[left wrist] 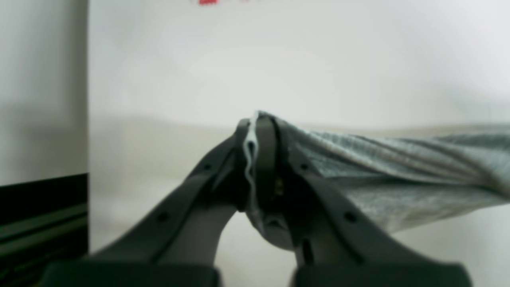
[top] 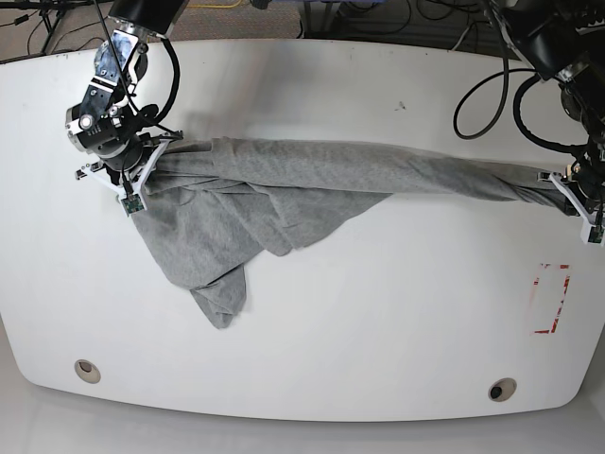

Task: Fold the T-shirt properly
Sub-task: 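Lay the shirt back on the table held between both grippers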

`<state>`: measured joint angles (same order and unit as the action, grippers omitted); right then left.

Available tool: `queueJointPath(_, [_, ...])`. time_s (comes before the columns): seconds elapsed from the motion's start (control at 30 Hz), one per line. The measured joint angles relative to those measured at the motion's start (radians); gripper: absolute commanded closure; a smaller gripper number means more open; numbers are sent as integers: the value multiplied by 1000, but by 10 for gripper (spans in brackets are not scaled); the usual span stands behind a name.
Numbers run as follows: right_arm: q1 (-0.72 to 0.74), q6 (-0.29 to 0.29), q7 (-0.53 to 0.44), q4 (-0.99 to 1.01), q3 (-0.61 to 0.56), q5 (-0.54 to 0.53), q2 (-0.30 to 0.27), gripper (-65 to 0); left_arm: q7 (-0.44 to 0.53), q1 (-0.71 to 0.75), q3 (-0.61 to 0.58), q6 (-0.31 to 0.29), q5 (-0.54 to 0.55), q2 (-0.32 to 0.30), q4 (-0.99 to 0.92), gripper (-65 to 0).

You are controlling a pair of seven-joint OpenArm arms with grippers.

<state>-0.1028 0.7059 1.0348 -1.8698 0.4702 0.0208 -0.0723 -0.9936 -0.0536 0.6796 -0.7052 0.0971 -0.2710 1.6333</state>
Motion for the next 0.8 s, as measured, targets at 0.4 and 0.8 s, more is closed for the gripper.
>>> queueJointPath(0.4, [-44, 0, 22, -62, -5, 0, 11, -281, 7, 48, 0, 0, -8, -4, 0, -7])
queueJointPath(0.8, [-70, -4, 33, -65, 0, 8, 30, -357, -3, 98, -3, 2, -22, -37, 2, -515])
